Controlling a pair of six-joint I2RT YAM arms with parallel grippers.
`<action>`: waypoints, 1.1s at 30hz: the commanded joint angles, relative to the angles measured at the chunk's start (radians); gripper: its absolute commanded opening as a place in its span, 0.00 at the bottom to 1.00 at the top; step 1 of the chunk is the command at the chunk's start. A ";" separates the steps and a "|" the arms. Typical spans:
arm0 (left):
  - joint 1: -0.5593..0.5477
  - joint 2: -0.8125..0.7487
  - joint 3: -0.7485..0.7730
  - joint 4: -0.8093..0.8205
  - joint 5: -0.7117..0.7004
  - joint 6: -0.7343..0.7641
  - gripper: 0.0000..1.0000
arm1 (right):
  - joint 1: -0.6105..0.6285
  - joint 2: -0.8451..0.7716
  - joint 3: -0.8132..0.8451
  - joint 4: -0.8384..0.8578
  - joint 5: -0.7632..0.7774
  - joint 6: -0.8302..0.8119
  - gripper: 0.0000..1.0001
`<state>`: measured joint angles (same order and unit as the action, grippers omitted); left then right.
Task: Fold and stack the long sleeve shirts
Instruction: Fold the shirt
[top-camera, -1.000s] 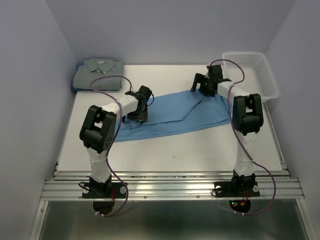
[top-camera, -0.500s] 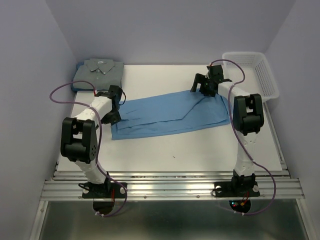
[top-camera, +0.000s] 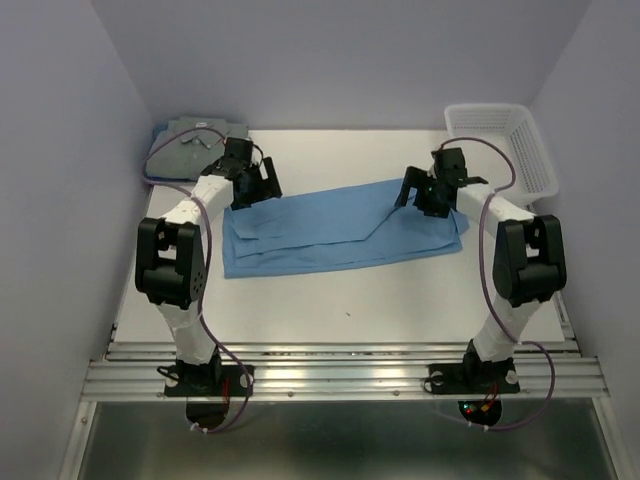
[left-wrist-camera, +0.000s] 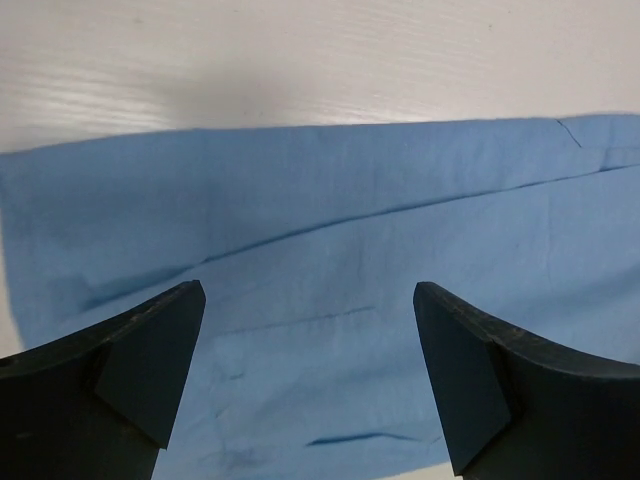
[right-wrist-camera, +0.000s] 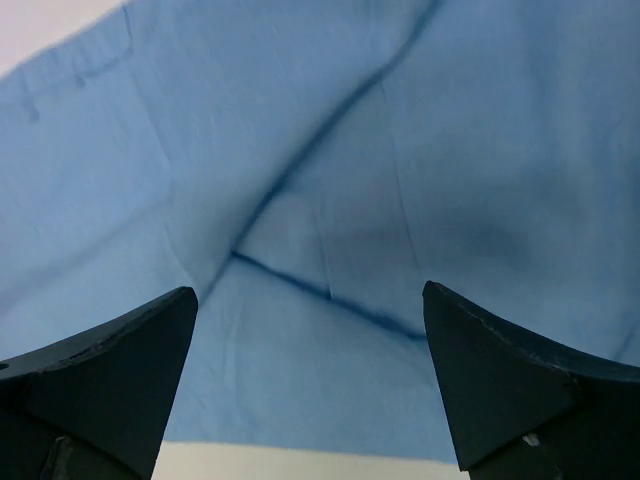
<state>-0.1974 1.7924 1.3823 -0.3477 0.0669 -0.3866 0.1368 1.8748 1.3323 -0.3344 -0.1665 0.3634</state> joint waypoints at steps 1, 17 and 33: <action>-0.016 0.137 0.050 0.018 0.099 0.038 0.99 | 0.012 -0.110 -0.189 -0.023 0.085 0.080 1.00; -0.118 -0.233 -0.544 0.072 0.097 -0.282 0.99 | 0.012 0.335 0.210 0.066 -0.073 -0.023 1.00; -0.669 -0.413 -0.672 0.257 0.183 -0.692 0.99 | 0.107 0.900 1.016 -0.023 -0.317 -0.075 1.00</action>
<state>-0.8368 1.3903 0.6575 -0.0998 0.2794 -1.0340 0.2008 2.6732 2.3402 -0.2237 -0.4541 0.2764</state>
